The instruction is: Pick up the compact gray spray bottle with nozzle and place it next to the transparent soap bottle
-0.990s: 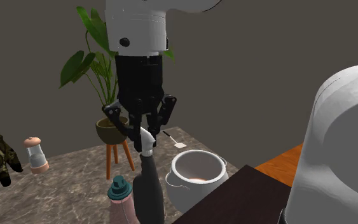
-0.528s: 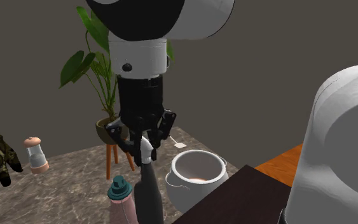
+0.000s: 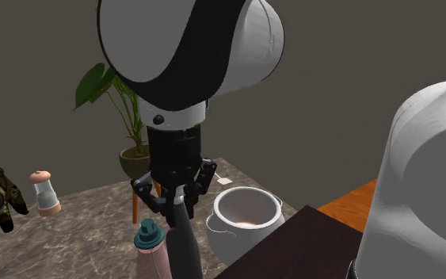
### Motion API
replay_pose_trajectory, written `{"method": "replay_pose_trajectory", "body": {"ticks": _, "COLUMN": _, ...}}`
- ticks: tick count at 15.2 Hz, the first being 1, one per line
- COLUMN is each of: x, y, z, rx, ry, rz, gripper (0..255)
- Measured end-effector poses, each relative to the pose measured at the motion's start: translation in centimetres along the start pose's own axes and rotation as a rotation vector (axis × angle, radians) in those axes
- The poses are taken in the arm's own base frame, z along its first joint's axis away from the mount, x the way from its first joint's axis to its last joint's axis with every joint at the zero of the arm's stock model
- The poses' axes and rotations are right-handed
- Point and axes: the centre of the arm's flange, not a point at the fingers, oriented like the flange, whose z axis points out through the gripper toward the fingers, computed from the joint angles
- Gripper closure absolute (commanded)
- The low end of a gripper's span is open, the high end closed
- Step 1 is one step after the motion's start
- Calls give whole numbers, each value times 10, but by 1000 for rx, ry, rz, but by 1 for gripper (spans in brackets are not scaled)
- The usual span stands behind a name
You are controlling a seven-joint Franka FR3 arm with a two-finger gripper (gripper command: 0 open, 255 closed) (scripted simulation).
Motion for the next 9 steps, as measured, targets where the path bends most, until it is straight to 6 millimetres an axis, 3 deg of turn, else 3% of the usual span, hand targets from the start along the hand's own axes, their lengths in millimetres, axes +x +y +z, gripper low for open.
{"method": "replay_pose_trajectory", "body": {"ticks": 6, "x": 2, "y": -6, "z": 21, "rx": 34, "ry": 76, "rz": 1, "gripper": 255}}
{"method": "replay_pose_trajectory", "body": {"ticks": 9, "x": 12, "y": -8, "z": 31, "rx": 70, "ry": 152, "rz": 1, "gripper": 255}}
